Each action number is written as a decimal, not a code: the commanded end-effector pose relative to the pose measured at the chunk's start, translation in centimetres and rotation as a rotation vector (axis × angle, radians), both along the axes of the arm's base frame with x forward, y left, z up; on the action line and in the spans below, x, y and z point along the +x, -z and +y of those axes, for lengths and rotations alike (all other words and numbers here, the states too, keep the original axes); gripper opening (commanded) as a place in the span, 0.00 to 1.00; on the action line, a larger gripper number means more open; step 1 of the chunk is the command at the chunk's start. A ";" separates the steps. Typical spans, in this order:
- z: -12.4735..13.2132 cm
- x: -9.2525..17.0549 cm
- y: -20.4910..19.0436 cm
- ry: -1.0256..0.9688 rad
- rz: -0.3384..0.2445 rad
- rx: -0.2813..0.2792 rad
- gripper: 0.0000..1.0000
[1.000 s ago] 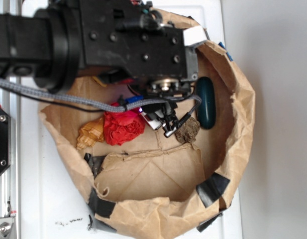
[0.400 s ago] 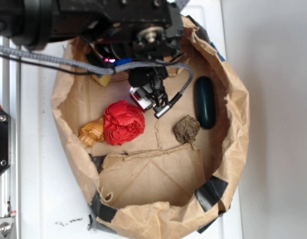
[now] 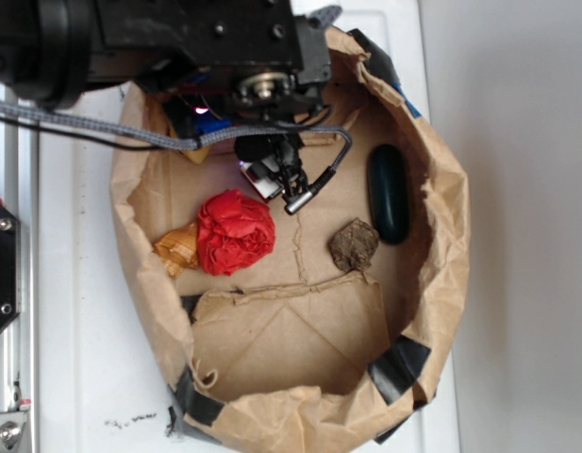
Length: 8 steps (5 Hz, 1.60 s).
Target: Grab the green sponge.
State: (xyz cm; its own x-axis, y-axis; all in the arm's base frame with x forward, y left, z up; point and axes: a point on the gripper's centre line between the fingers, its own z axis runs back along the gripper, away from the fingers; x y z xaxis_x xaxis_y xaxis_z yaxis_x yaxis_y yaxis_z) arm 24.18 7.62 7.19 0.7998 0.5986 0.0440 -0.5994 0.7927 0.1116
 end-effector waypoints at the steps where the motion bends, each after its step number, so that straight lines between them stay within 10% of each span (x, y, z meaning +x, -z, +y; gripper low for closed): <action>1: 2.3 -0.4 -1.3 -0.037 -0.052 0.039 1.00; 4: 2.2 -1.6 -2.1 -0.123 0.093 0.070 1.00; 8: 3.1 -1.0 0.8 -0.095 0.041 0.130 1.00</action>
State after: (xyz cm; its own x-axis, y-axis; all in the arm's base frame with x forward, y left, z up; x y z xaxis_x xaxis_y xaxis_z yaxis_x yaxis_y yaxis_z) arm 23.36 10.04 5.46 0.7484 0.6593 0.0719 -0.6549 0.7173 0.2379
